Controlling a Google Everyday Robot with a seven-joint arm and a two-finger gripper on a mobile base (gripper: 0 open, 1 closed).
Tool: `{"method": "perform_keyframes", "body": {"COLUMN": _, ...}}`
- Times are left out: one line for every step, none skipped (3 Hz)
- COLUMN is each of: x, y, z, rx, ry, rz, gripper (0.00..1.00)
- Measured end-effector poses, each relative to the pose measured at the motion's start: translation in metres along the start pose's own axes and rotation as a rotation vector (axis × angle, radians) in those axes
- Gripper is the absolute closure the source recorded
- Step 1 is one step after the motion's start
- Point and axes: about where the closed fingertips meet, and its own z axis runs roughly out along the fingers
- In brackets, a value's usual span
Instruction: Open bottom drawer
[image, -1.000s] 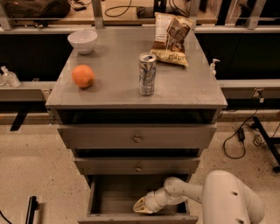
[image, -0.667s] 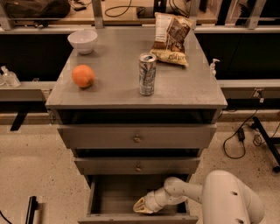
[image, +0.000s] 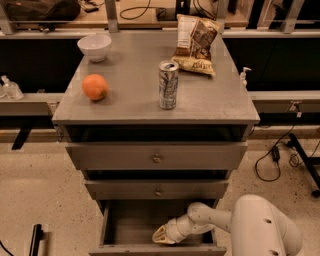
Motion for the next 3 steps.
{"method": "perform_keyframes", "body": {"x": 0.0000, "y": 0.0000, "z": 0.0000, "rx": 0.000, "ry": 0.000, "rz": 0.000, "gripper": 0.51}}
{"method": "perform_keyframes", "body": {"x": 0.0000, "y": 0.0000, "z": 0.0000, "rx": 0.000, "ry": 0.000, "rz": 0.000, "gripper": 0.28}}
{"method": "perform_keyframes", "body": {"x": 0.0007, "y": -0.0005, "z": -0.0007, "rx": 0.008, "ry": 0.001, "rz": 0.004, "gripper": 0.31}}
